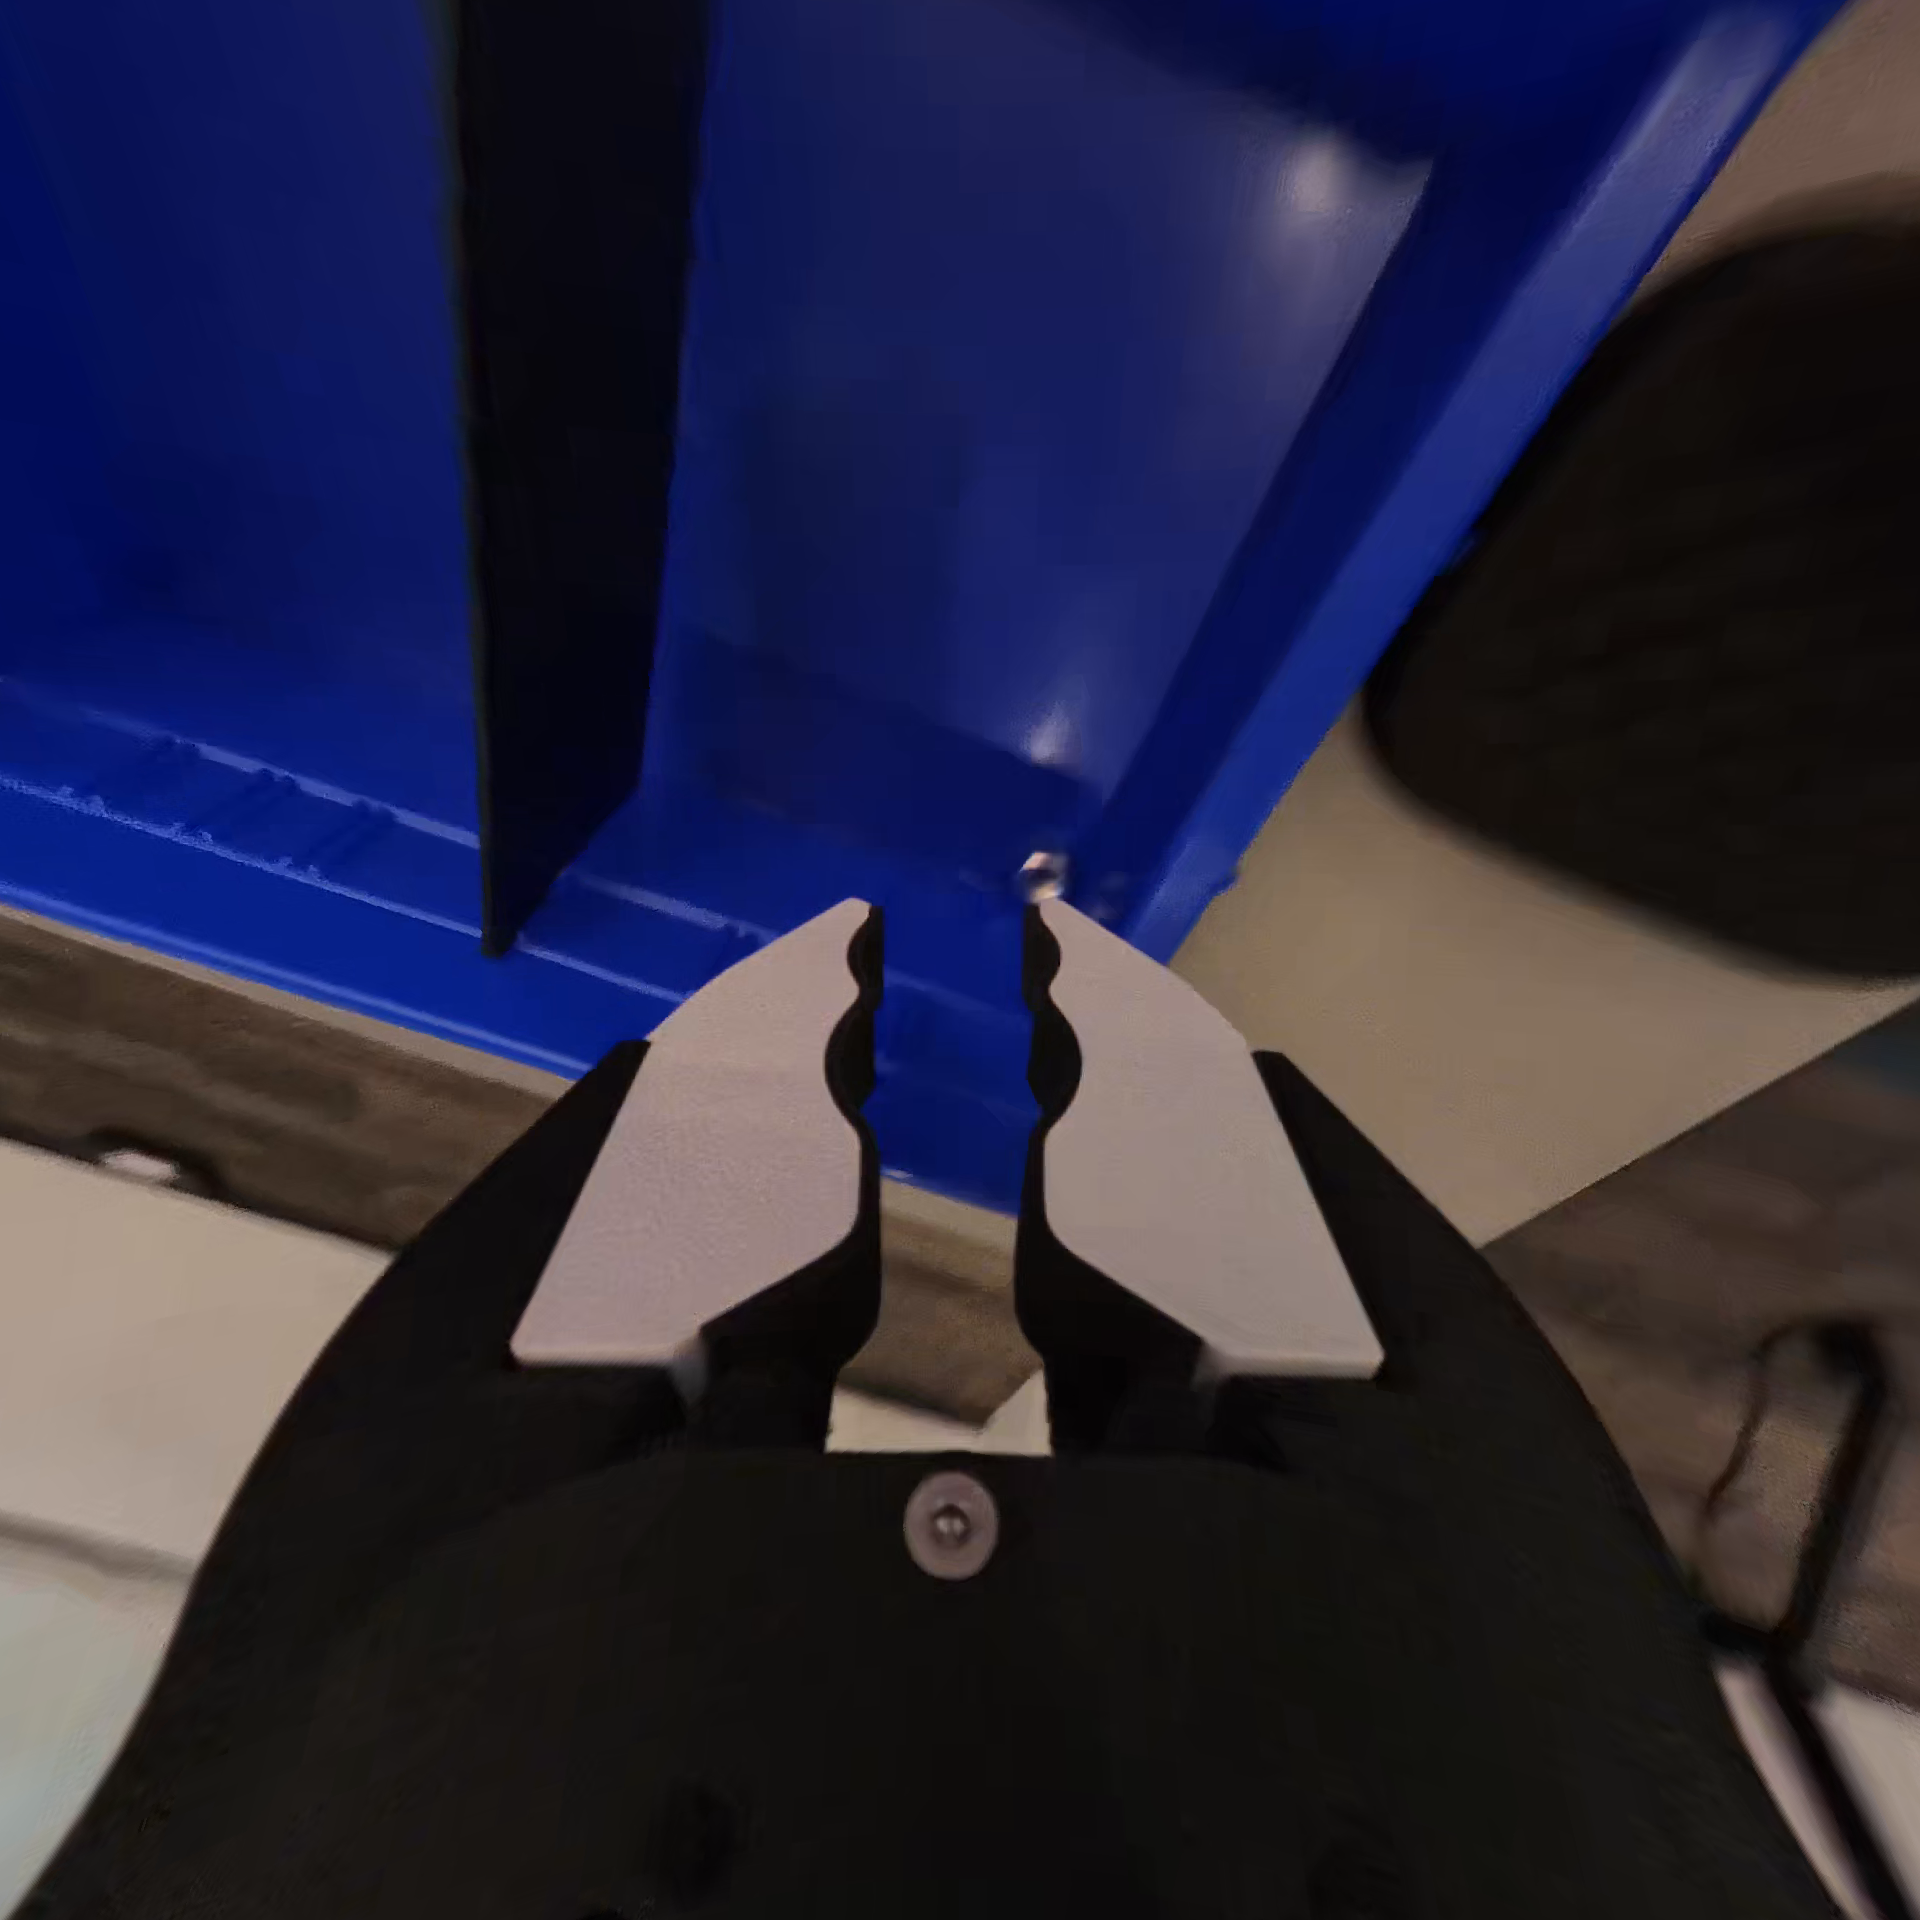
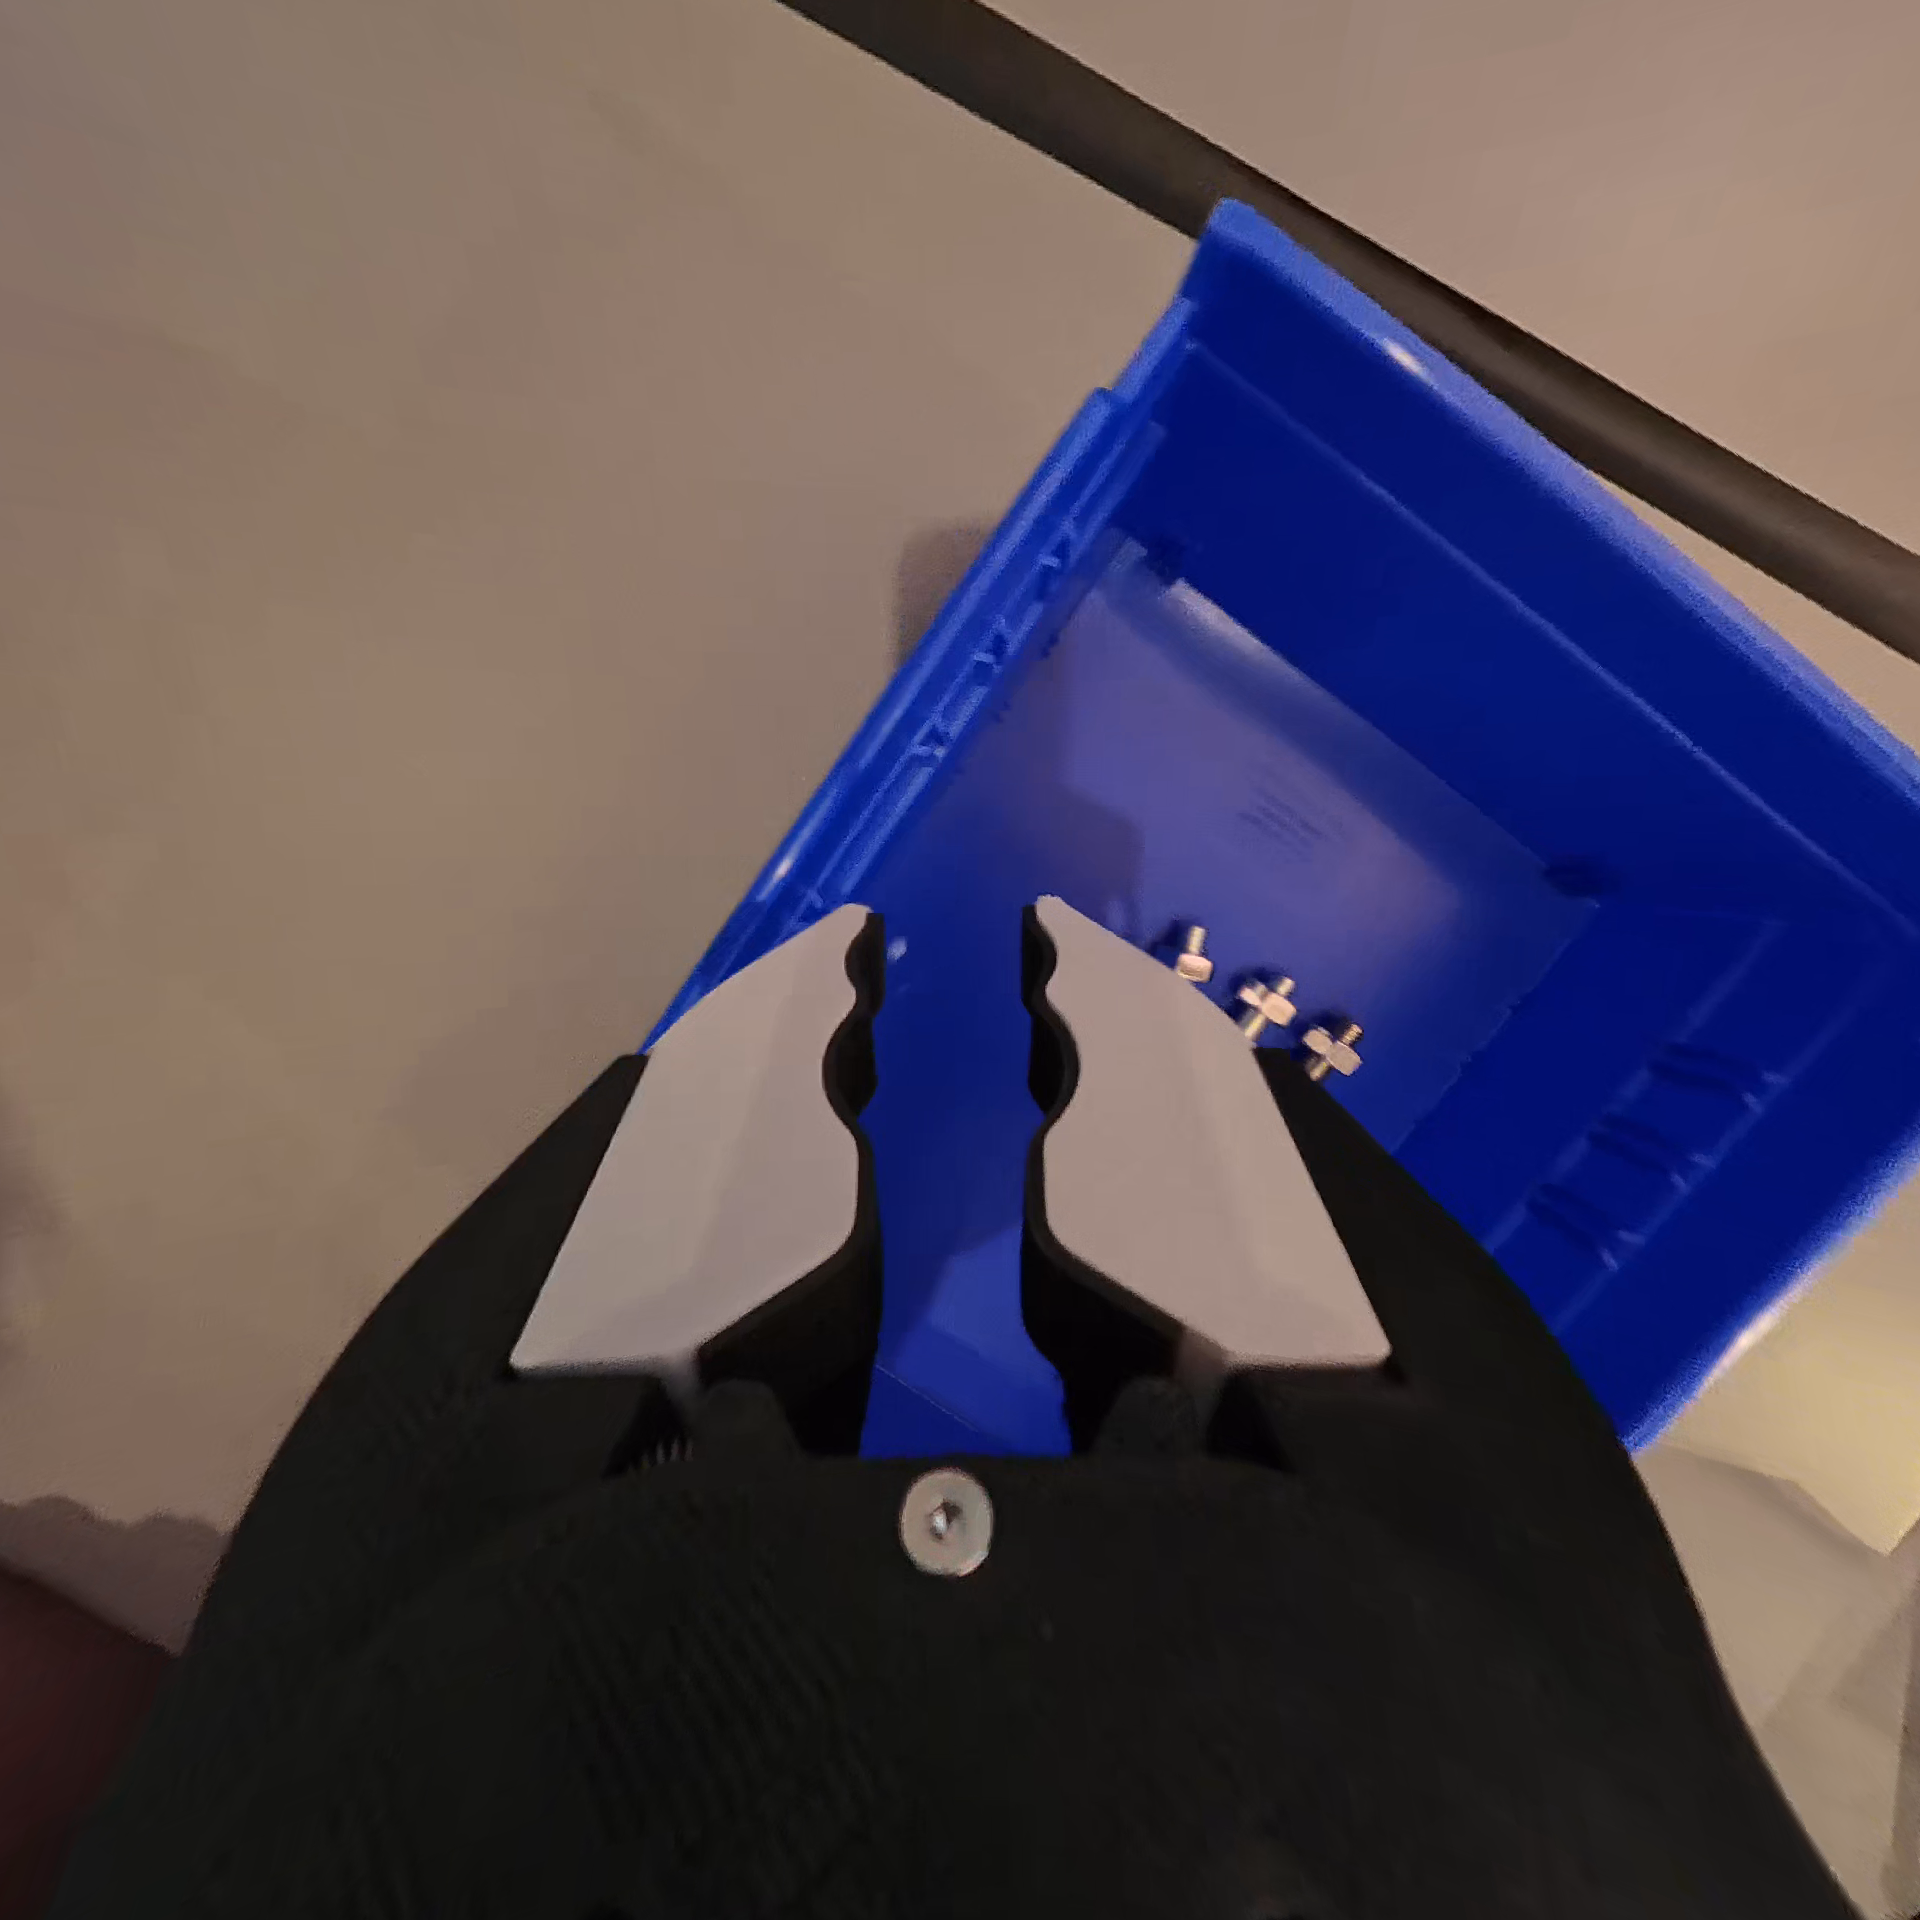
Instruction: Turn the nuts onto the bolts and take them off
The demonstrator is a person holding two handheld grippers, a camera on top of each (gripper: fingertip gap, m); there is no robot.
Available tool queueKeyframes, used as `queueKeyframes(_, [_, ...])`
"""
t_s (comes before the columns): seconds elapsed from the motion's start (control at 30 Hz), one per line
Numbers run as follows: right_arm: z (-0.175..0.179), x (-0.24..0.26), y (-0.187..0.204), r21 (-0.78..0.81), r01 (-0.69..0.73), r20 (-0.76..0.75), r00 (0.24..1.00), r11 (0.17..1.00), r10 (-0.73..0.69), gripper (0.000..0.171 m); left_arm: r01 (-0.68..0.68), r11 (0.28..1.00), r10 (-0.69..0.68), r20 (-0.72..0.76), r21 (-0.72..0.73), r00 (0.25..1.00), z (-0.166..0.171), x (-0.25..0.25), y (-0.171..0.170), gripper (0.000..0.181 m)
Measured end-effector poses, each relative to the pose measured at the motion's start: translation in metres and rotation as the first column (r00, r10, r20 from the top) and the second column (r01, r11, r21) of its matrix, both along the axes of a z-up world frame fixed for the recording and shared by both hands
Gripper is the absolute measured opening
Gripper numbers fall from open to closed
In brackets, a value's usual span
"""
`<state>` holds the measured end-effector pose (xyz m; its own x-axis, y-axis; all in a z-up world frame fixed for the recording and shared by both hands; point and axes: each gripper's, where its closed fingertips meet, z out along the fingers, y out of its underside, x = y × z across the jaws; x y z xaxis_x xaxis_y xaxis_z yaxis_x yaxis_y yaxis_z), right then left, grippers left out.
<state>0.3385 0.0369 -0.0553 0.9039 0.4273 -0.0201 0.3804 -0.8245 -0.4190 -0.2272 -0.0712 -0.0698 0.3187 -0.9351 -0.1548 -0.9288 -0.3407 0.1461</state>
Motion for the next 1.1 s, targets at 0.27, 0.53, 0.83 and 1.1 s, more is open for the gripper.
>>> queueKeyframes(0.27, [-0.001,-0.025,-0.003,0.005,-0.099,0.028,0.995,0.995,0.099,0.027,0.316,0.926,-0.328,-0.024,-0.205,0.945,-0.055,-0.021,-0.010,0.027])
queueKeyframes(0.53, [-0.002,-0.034,-0.007,0.000,-0.150,0.055,0.987,0.989,0.150,0.027,0.407,0.845,-0.453,-0.059,-0.348,0.890,-0.072,-0.029,-0.015,0.026])
queueKeyframes(0.83, [-0.003,-0.043,-0.011,-0.006,-0.216,0.067,0.974,0.976,0.216,0.027,0.408,0.821,-0.470,-0.067,-0.400,0.880,-0.074,-0.036,-0.012,0.038])
queueKeyframes(1.1, [-0.003,-0.050,-0.013,-0.006,-0.251,0.077,0.965,0.968,0.251,0.027,0.445,0.777,-0.527,-0.073,-0.445,0.847,-0.073,-0.043,-0.014,0.028])
